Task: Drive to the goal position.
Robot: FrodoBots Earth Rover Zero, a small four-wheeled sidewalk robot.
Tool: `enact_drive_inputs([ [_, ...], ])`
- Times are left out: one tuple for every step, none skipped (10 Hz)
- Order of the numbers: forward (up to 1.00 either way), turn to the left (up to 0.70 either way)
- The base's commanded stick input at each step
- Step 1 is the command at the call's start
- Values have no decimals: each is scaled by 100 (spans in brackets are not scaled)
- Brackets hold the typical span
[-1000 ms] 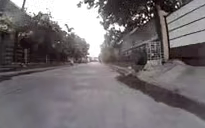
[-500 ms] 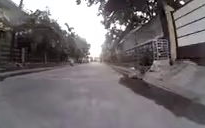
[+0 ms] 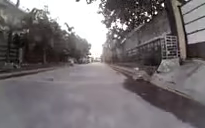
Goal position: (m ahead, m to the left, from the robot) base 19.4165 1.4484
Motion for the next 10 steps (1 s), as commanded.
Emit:
enact_drive_inputs([
  [100,0],
  [100,0],
  [100,0],
  [100,0],
  [100,0],
  [100,0],
  [100,0],
  [100,-8],
  [100,-33],
  [100,-40],
])
